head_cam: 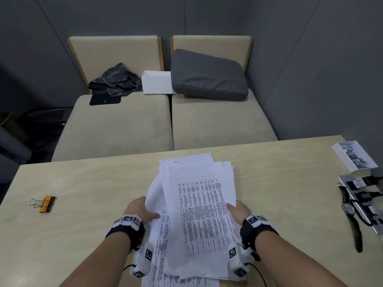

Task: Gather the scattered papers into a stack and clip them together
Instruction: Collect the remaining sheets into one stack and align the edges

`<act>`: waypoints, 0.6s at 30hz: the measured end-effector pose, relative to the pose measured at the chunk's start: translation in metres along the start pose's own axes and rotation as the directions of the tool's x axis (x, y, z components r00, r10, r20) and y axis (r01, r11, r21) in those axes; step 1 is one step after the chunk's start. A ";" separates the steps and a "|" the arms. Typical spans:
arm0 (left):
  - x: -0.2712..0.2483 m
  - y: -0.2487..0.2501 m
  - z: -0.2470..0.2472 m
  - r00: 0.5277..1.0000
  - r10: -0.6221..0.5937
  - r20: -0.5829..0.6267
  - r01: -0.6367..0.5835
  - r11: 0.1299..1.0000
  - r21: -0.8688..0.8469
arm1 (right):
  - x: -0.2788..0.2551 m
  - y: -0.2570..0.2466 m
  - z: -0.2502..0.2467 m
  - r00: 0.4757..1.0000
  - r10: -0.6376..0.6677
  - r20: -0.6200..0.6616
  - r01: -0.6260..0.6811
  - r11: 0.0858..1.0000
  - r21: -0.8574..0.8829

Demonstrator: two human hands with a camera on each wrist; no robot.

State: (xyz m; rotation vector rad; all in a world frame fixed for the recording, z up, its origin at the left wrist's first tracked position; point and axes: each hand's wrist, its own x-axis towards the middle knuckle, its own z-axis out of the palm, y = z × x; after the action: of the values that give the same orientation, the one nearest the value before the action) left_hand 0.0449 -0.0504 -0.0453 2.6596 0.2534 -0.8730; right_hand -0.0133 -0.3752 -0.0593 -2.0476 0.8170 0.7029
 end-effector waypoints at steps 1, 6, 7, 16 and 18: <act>-0.001 0.001 0.002 1.000 0.017 -0.011 -0.017 0.999 -0.037 | 0.000 0.000 0.000 1.000 0.001 0.001 -0.001 1.000 0.003; -0.008 0.003 0.001 0.998 0.060 0.029 -0.060 0.998 0.001 | -0.002 0.000 -0.001 1.000 -0.006 0.002 0.006 1.000 0.011; -0.009 0.003 -0.003 0.998 0.064 0.022 -0.064 0.998 0.002 | -0.003 0.000 -0.001 1.000 -0.009 -0.003 0.009 1.000 0.025; -0.044 -0.036 -0.098 0.973 0.067 -0.219 -0.064 0.998 0.021 | -0.030 0.004 -0.005 0.993 -0.019 -0.115 0.035 0.989 0.145; -0.057 -0.045 -0.119 0.951 0.075 -0.301 -0.075 0.997 0.012 | -0.038 0.003 -0.008 0.990 -0.016 -0.139 0.040 0.985 0.165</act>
State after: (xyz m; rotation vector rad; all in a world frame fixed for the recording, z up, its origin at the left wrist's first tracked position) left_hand 0.0520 0.0314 0.0680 2.7752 0.2209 -0.4402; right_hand -0.0381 -0.3713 -0.0295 -1.9664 0.8925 0.4649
